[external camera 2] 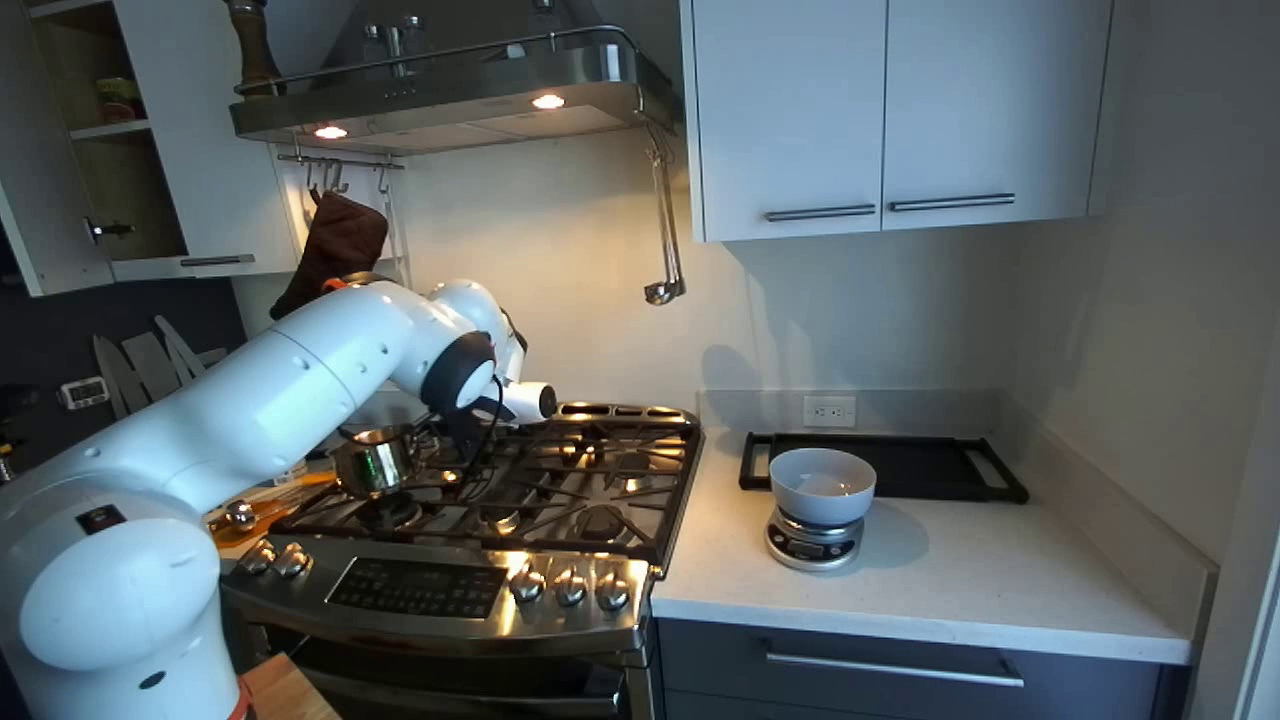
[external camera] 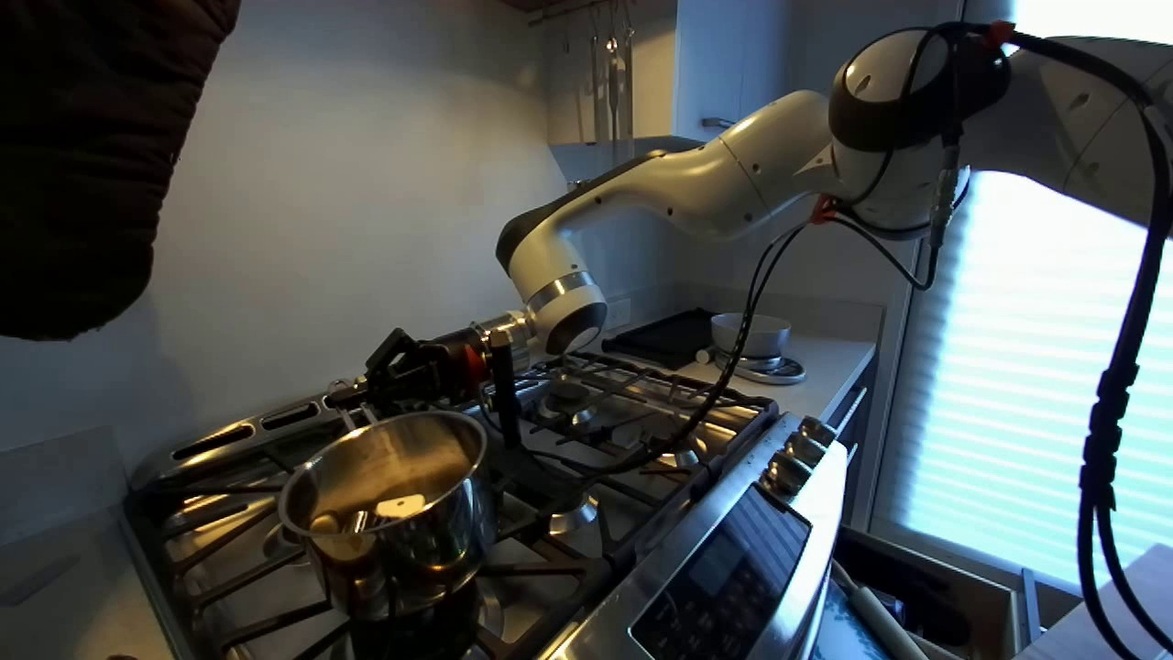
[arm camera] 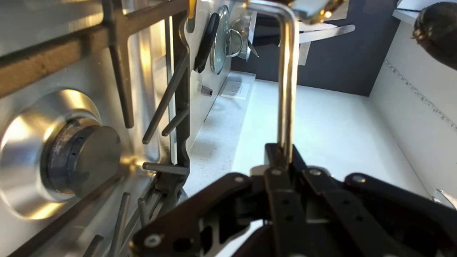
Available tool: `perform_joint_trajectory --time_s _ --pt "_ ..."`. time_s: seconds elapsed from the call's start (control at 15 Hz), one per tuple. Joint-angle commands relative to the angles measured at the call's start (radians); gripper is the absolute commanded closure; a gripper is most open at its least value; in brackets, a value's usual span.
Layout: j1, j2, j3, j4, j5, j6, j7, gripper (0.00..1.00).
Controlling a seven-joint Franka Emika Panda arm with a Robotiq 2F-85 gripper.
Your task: Move the silver pot forward
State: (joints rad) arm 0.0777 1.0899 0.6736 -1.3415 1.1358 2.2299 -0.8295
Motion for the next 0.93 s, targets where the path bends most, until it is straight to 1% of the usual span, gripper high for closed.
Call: perform_joint_trajectory --time_s 0.0,0.2,0.4,0.67,0.73,0.87 --pt "-0.044 -0.038 0.032 -0.065 0.038 -0.01 -0.014 0.98" --pt "-0.089 -0.073 0.068 -0.114 0.085 0.03 -0.06 0.98" --pt "-0.162 -0.126 0.127 -0.196 0.207 0.13 -0.157 0.98" --pt "-0.266 -0.156 0.234 -0.282 0.463 0.278 -0.315 0.98" --pt "-0.289 -0.16 0.264 -0.299 0.544 0.316 -0.377 0.98" --pt "-0.332 -0.135 0.337 -0.296 0.693 0.389 -0.527 0.98"
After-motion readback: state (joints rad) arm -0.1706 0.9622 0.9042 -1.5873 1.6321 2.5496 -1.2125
